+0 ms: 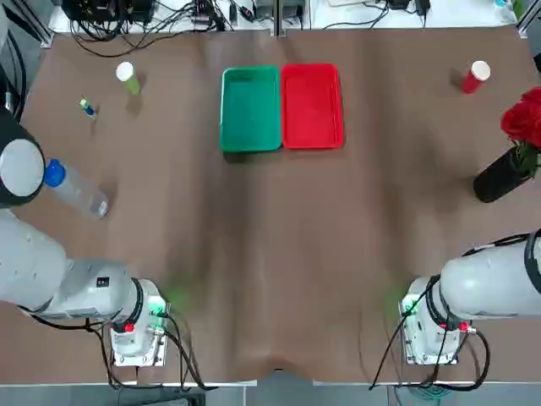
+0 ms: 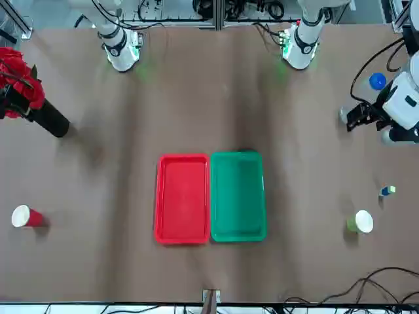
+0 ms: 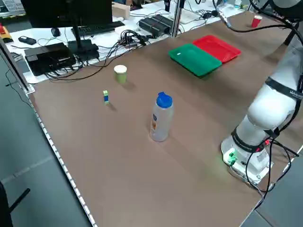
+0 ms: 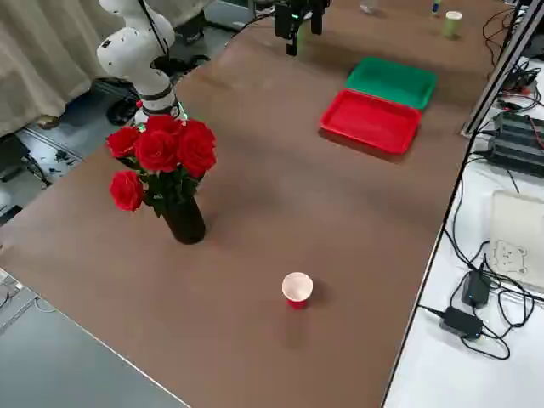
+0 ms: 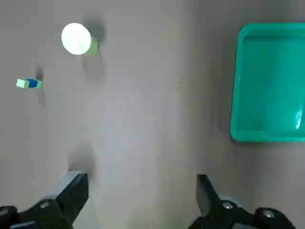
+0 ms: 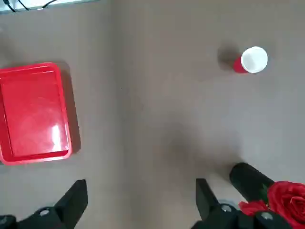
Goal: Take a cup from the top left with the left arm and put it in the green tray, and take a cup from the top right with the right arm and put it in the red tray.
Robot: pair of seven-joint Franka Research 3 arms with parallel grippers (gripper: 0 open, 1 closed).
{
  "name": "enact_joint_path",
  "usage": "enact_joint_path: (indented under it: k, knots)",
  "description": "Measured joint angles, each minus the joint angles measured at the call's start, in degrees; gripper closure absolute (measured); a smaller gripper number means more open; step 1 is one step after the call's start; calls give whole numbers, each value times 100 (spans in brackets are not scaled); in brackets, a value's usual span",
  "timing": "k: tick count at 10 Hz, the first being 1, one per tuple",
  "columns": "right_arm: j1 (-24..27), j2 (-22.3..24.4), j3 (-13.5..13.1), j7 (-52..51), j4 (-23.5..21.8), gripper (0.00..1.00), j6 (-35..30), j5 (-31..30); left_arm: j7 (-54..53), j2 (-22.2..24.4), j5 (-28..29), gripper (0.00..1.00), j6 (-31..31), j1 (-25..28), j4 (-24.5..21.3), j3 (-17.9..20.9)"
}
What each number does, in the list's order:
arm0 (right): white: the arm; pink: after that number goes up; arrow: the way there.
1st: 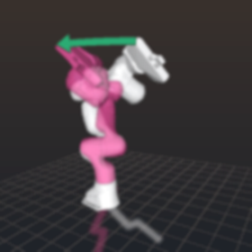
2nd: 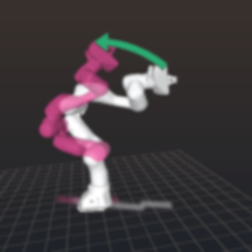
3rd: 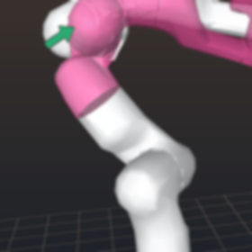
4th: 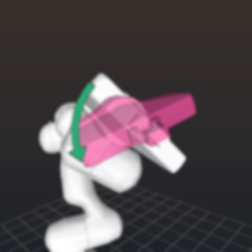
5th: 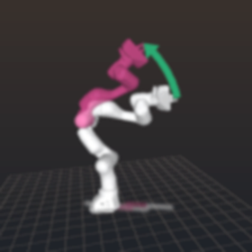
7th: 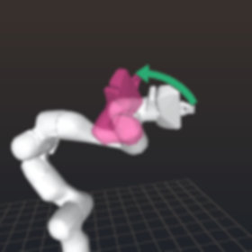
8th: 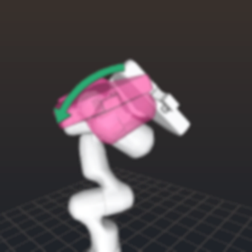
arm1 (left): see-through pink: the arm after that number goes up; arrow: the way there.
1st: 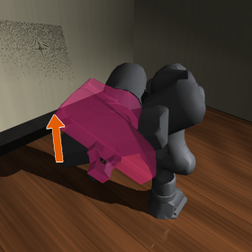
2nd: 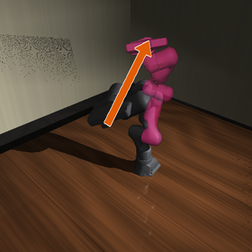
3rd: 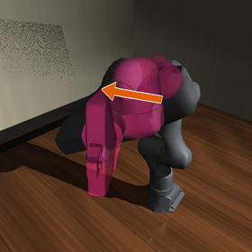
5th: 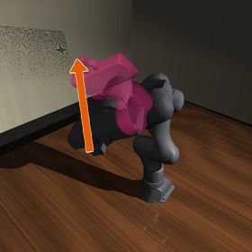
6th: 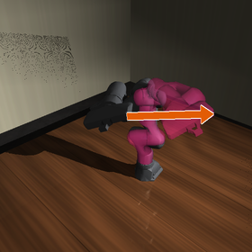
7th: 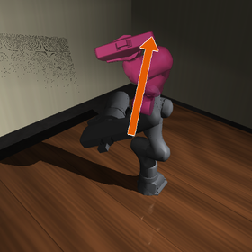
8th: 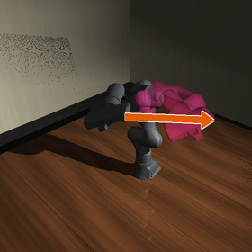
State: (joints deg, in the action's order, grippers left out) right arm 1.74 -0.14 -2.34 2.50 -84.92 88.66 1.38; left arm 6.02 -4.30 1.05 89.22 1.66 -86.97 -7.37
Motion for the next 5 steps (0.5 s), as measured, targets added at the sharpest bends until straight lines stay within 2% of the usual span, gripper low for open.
enact_joint_path:
  k: [3, 5]
  knots:
    - [0, 0, 0, 0, -4, 0, -1, 0, -28, -15, -53, 0, 0, 19, 0, 1]
    - [21, 0, -3, 8, -6, 0, 1, -3, -150, -174, -53, 0, 148, 275, -5, 5]
